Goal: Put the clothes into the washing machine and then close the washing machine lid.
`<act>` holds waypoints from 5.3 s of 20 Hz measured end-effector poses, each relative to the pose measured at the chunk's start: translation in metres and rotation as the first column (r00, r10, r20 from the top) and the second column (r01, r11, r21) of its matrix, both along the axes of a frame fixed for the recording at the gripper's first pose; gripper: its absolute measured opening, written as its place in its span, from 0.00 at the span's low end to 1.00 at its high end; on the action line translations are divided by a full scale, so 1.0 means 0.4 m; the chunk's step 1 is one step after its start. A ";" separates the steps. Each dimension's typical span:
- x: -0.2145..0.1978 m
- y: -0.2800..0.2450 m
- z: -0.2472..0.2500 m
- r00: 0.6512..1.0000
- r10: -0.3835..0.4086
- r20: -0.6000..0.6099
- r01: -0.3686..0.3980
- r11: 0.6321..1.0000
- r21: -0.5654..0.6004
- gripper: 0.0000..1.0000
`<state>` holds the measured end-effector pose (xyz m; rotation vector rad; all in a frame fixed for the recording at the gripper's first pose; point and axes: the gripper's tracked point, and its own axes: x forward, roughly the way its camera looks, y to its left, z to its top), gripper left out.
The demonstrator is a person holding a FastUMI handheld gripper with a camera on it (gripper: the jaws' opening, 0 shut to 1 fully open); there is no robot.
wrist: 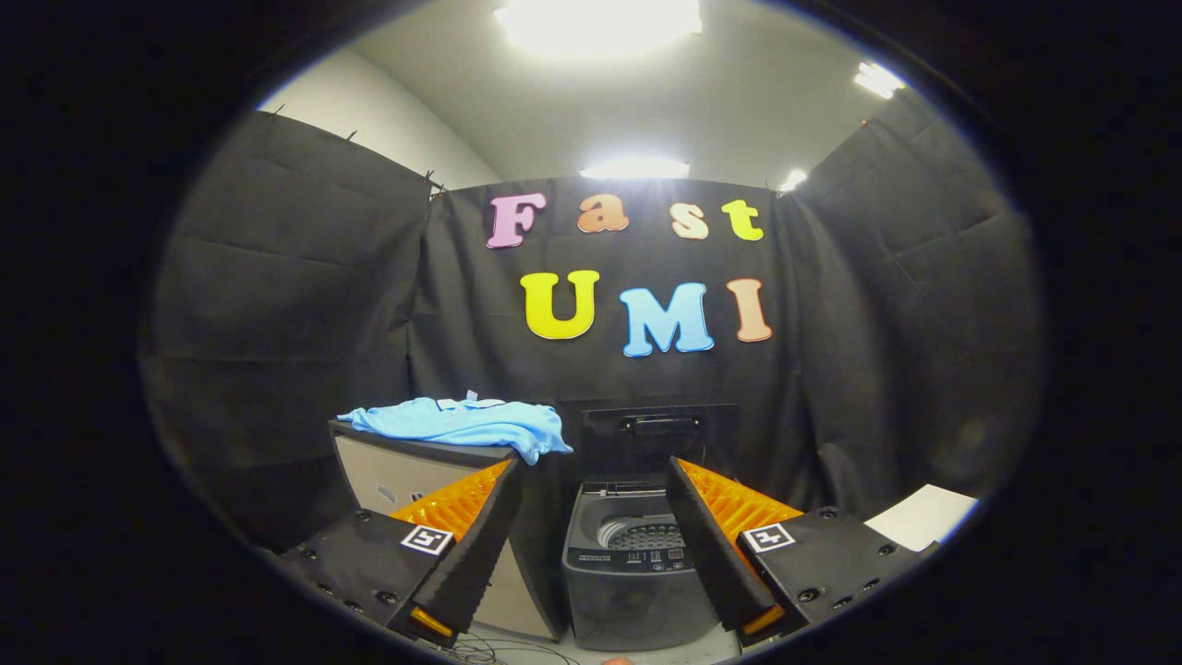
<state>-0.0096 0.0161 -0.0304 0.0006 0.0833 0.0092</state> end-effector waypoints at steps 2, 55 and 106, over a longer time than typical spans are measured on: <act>-0.001 0.004 0.011 1.000 0.008 0.004 -0.008 1.000 -0.002 0.98; 0.888 0.620 -0.198 0.692 0.430 -0.579 -0.481 0.874 0.075 0.98; 0.843 0.474 0.008 0.740 0.553 -0.384 -0.510 0.833 0.216 0.01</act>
